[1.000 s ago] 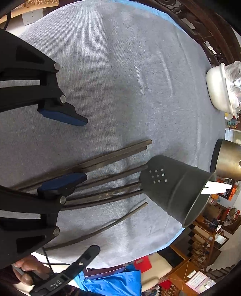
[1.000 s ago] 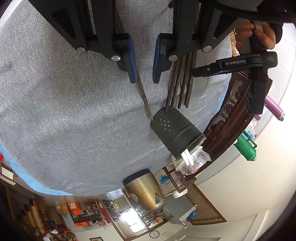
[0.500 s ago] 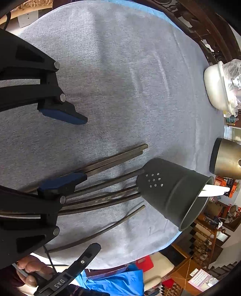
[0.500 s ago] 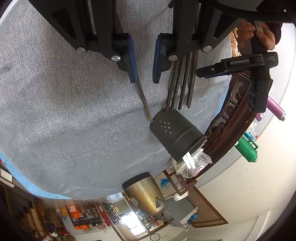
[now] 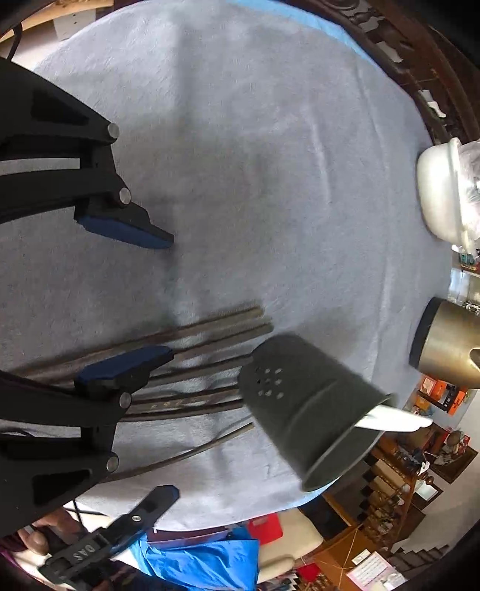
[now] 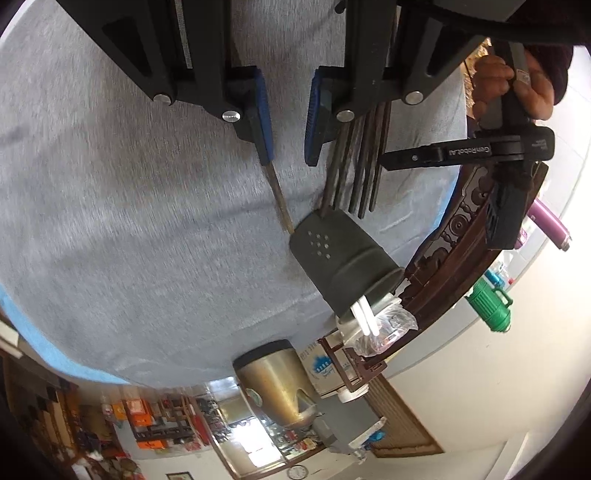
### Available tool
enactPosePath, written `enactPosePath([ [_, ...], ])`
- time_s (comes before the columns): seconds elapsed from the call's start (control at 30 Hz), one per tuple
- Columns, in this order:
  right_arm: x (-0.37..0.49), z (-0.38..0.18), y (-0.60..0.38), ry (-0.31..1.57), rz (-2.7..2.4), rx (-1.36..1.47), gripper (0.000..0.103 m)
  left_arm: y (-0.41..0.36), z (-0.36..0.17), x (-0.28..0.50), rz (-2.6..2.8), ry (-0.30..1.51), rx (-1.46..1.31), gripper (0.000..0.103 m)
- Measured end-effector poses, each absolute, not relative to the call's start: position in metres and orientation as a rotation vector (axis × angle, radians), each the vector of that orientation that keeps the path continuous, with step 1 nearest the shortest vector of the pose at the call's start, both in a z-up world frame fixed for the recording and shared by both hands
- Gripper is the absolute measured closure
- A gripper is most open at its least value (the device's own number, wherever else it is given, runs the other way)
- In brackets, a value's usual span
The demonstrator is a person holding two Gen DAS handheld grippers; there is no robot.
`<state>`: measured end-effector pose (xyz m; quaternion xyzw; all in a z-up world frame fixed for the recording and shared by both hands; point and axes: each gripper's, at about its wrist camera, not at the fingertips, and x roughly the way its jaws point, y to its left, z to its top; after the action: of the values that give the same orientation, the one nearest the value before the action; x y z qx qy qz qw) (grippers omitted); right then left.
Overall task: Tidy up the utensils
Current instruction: 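Grasp a dark chopstick with the right tool while the left tool reaches the chopsticks, then lift the chopstick with the right tool while the left tool grasps another chopstick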
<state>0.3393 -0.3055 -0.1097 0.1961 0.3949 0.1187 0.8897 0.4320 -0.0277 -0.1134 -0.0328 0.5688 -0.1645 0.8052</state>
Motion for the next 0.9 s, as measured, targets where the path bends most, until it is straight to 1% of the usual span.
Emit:
enactPosePath([
  [0.13, 0.374, -0.109, -0.297, 0.879, 0.287, 0.322, 0.083, -0.027, -0.108, 0.444, -0.357, 1.226, -0.036, 0.048],
  [0.2, 0.392, -0.112, -0.292, 0.923, 0.311, 0.286, 0.083, -0.030, -0.109, 0.452, -0.363, 1.245, -0.028, 0.051],
  [0.37, 0.427, -0.120, -0.277, 1.007, 0.313, 0.184, 0.083, -0.030, -0.104, 0.475, -0.402, 1.272, -0.085, 0.053],
  [0.5, 0.445, -0.130, -0.273, 1.067, 0.278, 0.156, 0.083, -0.034, -0.108, 0.488, -0.424, 1.315, -0.109, 0.063],
  [0.57, 0.448, -0.130, -0.273, 1.054, 0.286, 0.154, 0.083, -0.036, -0.111, 0.494, -0.433, 1.335, -0.123, 0.066],
  [0.63, 0.448, -0.130, -0.270, 1.047, 0.273, 0.126, 0.087, -0.040, -0.115, 0.498, -0.429, 1.347, -0.125, 0.067],
  [0.67, 0.448, -0.130, -0.269, 1.045, 0.264, 0.111, 0.095, -0.041, -0.117, 0.501, -0.424, 1.355, -0.125, 0.067],
  [0.9, 0.445, -0.131, -0.275, 1.051, 0.243, 0.125, 0.096, -0.059, -0.126, 0.515, -0.394, 1.353, -0.119, 0.067],
])
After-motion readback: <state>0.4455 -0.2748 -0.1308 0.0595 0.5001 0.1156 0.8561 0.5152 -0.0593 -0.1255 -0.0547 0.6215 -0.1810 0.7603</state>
